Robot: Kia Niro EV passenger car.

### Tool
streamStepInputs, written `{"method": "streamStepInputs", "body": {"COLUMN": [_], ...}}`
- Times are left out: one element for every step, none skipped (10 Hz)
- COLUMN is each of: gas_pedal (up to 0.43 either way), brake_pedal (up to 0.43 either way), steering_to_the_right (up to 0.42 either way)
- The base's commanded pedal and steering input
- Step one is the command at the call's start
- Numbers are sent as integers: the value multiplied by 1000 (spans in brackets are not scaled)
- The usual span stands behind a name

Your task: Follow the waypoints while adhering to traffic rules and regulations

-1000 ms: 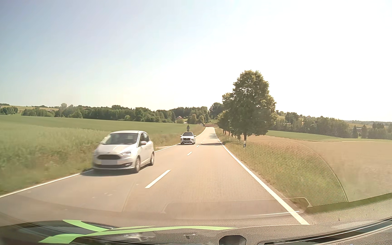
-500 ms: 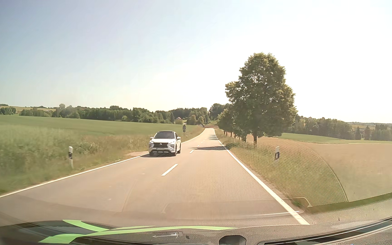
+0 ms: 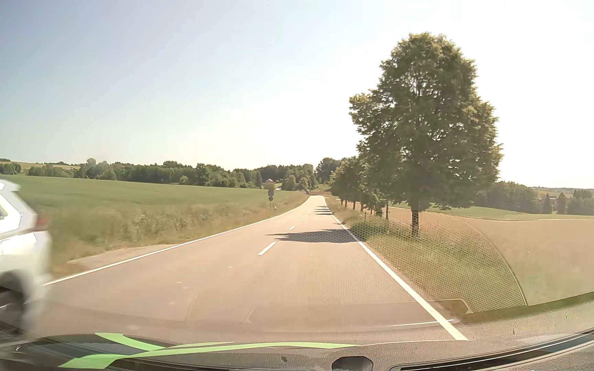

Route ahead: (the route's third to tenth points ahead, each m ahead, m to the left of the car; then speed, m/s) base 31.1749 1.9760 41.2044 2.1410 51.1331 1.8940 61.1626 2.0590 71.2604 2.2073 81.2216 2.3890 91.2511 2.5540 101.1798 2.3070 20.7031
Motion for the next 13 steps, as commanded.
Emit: {"method": "streamStepInputs", "body": {"gas_pedal": [177, 177, 177, 138, 118, 118, 138, 157, 157, 169, 177, 177, 177], "brake_pedal": [0, 0, 0, 0, 0, 0, 0, 0, 0, 0, 0, 0, 0], "steering_to_the_right": [0, 0, 0, 0, 0, 0, 0, 0, 0, 0, 0, 0, 0]}}
